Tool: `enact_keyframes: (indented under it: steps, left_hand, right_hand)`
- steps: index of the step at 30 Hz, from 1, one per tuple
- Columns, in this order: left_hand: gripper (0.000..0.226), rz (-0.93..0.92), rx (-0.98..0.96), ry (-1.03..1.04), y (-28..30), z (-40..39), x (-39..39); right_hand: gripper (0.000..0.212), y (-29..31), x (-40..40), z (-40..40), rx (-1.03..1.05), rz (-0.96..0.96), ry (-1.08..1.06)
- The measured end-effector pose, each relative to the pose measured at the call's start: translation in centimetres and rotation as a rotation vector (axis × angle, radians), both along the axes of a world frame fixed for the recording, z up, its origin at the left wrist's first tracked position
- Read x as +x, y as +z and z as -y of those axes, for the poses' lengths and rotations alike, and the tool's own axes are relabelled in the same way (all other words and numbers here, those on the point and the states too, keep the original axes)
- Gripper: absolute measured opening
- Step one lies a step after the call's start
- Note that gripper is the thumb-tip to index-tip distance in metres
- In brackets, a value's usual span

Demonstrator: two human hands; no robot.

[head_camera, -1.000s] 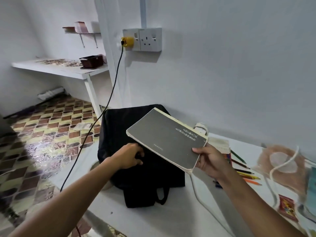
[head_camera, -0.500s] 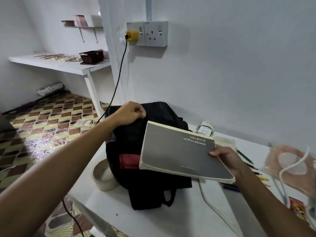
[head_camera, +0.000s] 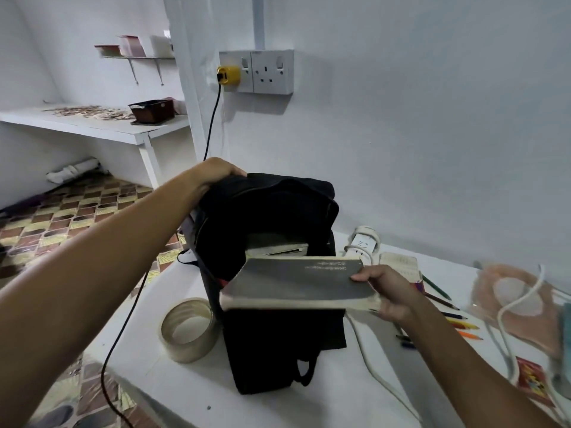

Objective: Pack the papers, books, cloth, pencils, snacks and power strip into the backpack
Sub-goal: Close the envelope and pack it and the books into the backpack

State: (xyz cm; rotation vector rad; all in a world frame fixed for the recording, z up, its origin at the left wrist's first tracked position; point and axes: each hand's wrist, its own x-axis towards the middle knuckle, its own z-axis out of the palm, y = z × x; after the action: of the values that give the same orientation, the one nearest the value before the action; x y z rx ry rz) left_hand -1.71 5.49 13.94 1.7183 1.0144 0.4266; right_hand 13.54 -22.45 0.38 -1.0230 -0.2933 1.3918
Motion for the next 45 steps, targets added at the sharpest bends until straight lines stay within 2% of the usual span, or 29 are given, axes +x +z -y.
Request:
enact_keyframes:
  steps: [1, 2, 5, 6, 14, 17, 21, 24, 27, 30, 32, 34, 35, 37, 39, 41, 42, 43, 45]
  left_hand:
    - [0.030, 0.000, -0.008, -0.009, 0.2, 0.0, 0.1]
    - [0.030, 0.004, -0.018, -0.024, 0.3, -0.1, 0.1]
    - [0.021, 0.039, -0.061, -0.063, 0.9, 0.0, 0.2]
    - [0.017, 0.054, -0.074, -0.067, 1.0, 0.0, 0.3]
    - [0.013, 0.100, -0.059, -0.151, 0.7, 0.6, 0.0]
    - [0.015, 0.136, -0.060, -0.179, 0.5, 0.4, -0.3]
    - [0.015, 0.143, -0.022, -0.214, 0.3, 0.3, -0.7]
    - [0.017, 0.139, 0.046, -0.223, -0.1, 0.4, -1.0]
    - [0.019, 0.089, 0.196, -0.242, -1.0, 0.6, -1.2]
    - [0.021, 0.005, 0.388, -0.284, -2.3, 1.2, -1.2]
    - [0.021, -0.054, 0.495, -0.319, -3.3, 2.1, -1.3]
    - [0.010, -0.119, 0.608, -0.357, -4.1, 3.9, -1.4]
    - [0.003, -0.116, 0.638, -0.390, -4.3, 4.9, -1.6]
    - [0.022, -0.056, 0.630, -0.545, -4.1, 7.7, -1.7]
    - [0.053, -0.109, 0.593, -0.800, -4.3, 10.9, -1.5]
    - [0.094, -0.361, 0.743, -0.963, -5.9, 13.6, -1.1]
    - [0.104, -0.491, 0.891, -0.971, -7.1, 14.5, -0.9]
    - [0.103, -0.559, 1.035, -0.947, -8.1, 15.3, -0.4]
    - [0.089, -0.525, 1.165, -0.850, -9.4, 16.1, 0.7]
  right_hand:
    - [0.074, -0.3, -0.1, -0.7, 0.013, -0.041, -0.074]
    - [0.074, -0.4, -0.4, -1.4, 0.036, -0.092, -0.139]
    - [0.031, 0.0, -1.7, -3.9, 0.025, -0.191, -0.292]
    - [0.026, 0.0, -2.2, -5.0, 0.000, -0.184, -0.326]
    - [0.031, -1.4, -3.5, -14.5, -0.102, -0.028, -0.509]
    - [0.035, -1.3, -3.2, -16.5, -0.059, 0.060, -0.451]
    - [0.034, -2.0, -2.9, -18.1, -0.155, 0.289, -0.455]
    - [0.019, -2.1, -3.0, -18.0, -0.247, 0.410, -0.390]
    - [0.030, -2.4, -3.5, -17.2, -0.351, 0.553, -0.255]
    - [0.029, -1.3, -4.2, -14.0, -0.312, 0.411, -0.142]
    - [0.023, -0.7, -4.7, -11.0, -0.143, 0.099, -0.196]
    - [0.024, -0.1, -5.3, -8.2, 0.059, -0.234, -0.303]
    - [0.025, 0.1, -5.6, -7.0, 0.117, -0.312, -0.336]
    - [0.029, 0.4, -6.1, -5.4, 0.145, -0.345, -0.382]
    - [0.027, 0.6, -6.5, -4.6, 0.179, -0.382, -0.381]
    - [0.027, 0.5, -6.7, -4.2, 0.224, -0.479, -0.401]
    - [0.026, 0.2, -6.7, -4.0, 0.237, -0.505, -0.415]
    - [0.024, -0.1, -6.6, -3.3, 0.238, -0.494, -0.426]
    - [0.027, -0.5, -5.7, -1.4, 0.183, -0.402, -0.411]
